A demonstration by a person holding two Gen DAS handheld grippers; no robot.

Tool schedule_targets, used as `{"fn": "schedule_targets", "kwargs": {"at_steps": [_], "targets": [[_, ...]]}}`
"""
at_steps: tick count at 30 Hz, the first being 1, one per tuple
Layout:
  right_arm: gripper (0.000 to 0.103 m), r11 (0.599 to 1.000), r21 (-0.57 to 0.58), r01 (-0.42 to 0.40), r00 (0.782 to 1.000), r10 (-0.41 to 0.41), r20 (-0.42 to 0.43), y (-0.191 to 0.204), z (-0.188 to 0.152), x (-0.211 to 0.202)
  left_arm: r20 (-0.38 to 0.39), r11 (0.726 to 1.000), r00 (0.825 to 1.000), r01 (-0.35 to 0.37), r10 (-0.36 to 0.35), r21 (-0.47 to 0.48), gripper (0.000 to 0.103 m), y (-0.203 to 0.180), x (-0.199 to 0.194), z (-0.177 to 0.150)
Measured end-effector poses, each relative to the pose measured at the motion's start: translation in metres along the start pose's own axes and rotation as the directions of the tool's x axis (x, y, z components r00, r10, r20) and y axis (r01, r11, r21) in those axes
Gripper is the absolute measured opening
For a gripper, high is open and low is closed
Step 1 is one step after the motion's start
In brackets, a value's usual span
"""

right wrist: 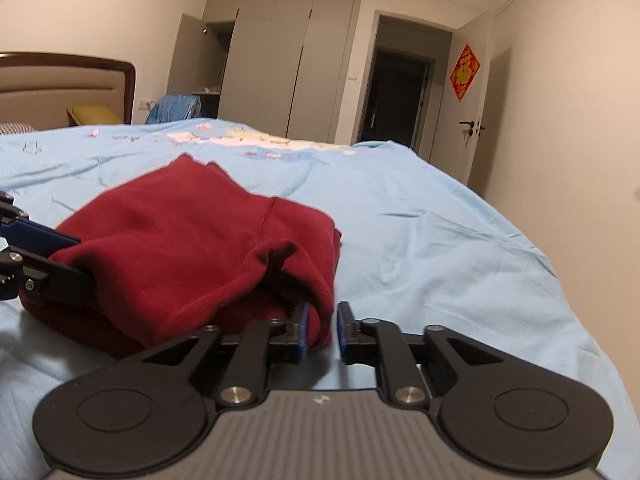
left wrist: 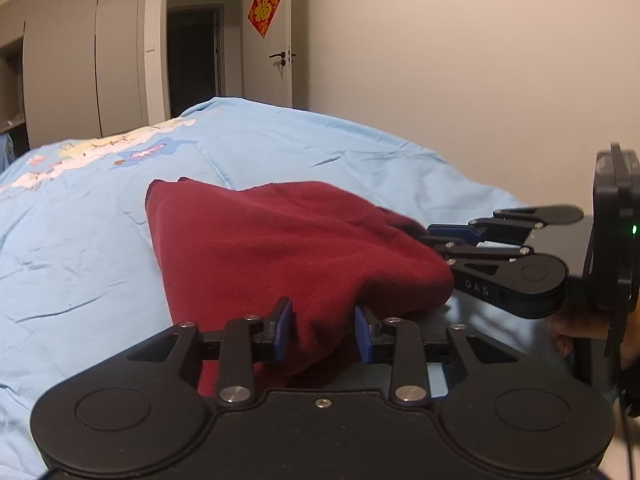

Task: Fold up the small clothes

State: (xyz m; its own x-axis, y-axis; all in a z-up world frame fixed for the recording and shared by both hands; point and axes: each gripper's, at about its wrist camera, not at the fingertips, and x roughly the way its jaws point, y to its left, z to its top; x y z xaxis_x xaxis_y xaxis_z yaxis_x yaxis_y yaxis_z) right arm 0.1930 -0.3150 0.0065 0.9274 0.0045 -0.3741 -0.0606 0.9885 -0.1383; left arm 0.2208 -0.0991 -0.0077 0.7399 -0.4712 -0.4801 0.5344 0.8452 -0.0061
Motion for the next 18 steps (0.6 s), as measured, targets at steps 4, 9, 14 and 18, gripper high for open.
{"fn": "schedule_targets", "kwargs": {"at_steps": [4,9,14,18], "targets": [[0.051,0.999,0.052,0.002,1.0,-0.002,0.006,-0.013,0.003,-0.009,0.051,0.996,0.997,0.059,-0.056,-0.065,0.058,0.01,-0.017,0.005],[0.08,0.984,0.177,0.013,0.999,-0.02,0.041,-0.033,0.012,-0.011,0.111,0.986,0.993,-0.011,0.03,-0.165,0.085,0.031,-0.024,0.017],[0.098,0.96,0.28,0.01,0.997,-0.031,0.072,-0.044,0.036,0.009,0.053,0.924,0.965,-0.228,0.256,-0.306,0.094,0.062,-0.002,0.038],[0.103,0.95,0.312,0.025,0.998,-0.04,0.042,-0.043,0.058,0.046,0.007,0.874,0.956,-0.265,0.293,-0.407,0.095,0.093,0.027,0.048]]}}
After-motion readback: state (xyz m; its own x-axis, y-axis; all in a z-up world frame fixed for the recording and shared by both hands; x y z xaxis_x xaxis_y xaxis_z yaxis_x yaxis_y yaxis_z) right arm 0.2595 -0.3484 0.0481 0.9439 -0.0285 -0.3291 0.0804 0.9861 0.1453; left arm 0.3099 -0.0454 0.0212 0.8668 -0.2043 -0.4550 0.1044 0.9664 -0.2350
